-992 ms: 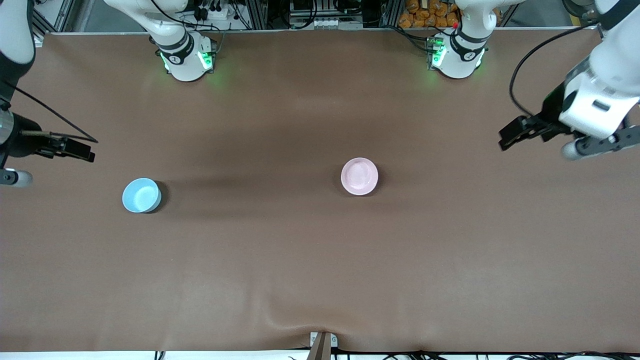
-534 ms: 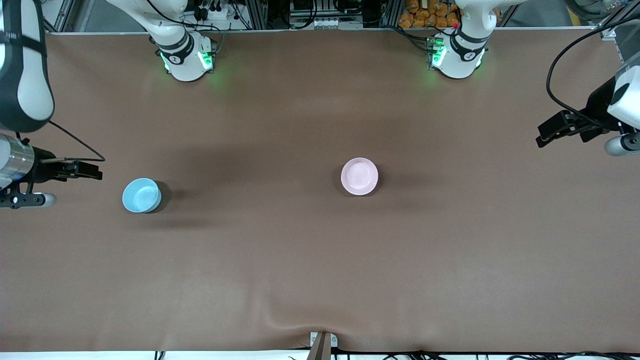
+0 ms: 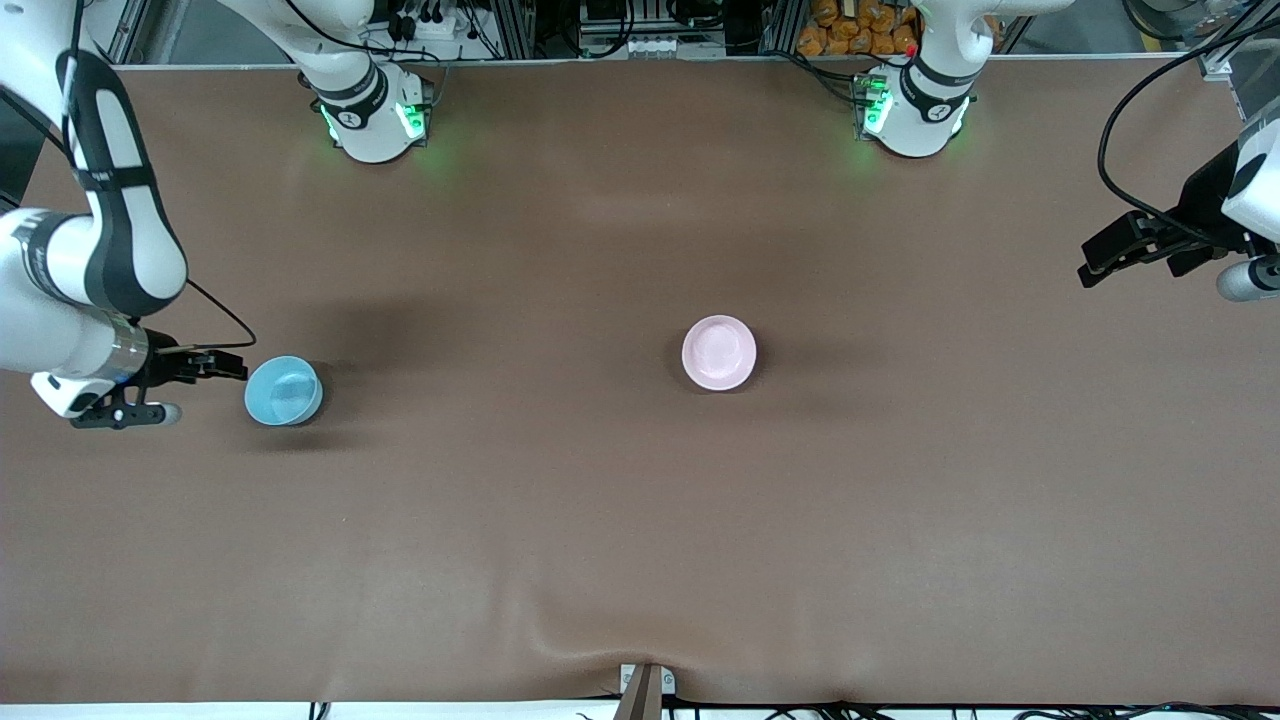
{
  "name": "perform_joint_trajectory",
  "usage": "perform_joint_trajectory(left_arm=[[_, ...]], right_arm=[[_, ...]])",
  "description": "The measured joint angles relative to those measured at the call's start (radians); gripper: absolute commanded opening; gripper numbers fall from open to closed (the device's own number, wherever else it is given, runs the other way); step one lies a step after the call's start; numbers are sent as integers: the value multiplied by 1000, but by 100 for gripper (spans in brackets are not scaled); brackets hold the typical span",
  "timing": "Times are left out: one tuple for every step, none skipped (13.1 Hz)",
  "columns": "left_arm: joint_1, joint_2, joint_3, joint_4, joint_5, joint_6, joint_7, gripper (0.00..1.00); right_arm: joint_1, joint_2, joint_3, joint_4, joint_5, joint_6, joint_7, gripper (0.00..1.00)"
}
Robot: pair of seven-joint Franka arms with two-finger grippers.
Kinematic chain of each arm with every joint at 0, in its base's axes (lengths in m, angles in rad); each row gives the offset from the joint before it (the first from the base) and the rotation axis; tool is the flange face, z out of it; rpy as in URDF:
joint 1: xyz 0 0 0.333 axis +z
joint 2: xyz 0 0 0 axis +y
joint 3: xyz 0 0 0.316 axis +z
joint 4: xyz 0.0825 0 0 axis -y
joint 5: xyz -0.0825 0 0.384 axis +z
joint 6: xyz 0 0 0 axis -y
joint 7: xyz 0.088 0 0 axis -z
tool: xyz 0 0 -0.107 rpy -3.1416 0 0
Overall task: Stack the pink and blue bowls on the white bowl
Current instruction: 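Move the right gripper down to the light blue bowl rim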
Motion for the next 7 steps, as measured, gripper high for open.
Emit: perform_joint_trajectory(left_arm=[[0, 0, 0, -2, 0, 0, 0, 100], [0, 0, 0, -4, 0, 0, 0, 100], [0, 0, 0, -5, 0, 0, 1, 100], [0, 0, 0, -6, 0, 0, 1, 100], [0, 0, 0, -6, 0, 0, 1, 100], [0, 0, 1, -6, 0, 0, 1, 100], [0, 0, 1, -6, 0, 0, 1, 100]], right_arm=[[-26, 24, -1, -2, 18, 21, -47, 59], [-49, 44, -1, -3, 51, 32, -86, 58], [-60, 59, -1, -3, 79, 41, -108, 57], [-60, 67, 1, -3, 92, 52, -114, 53], [-59, 70, 6, -3, 97, 58, -114, 51], [-58, 73, 9, -4, 98, 61, -113, 46], [-60, 79, 8, -4, 101, 66, -113, 45]])
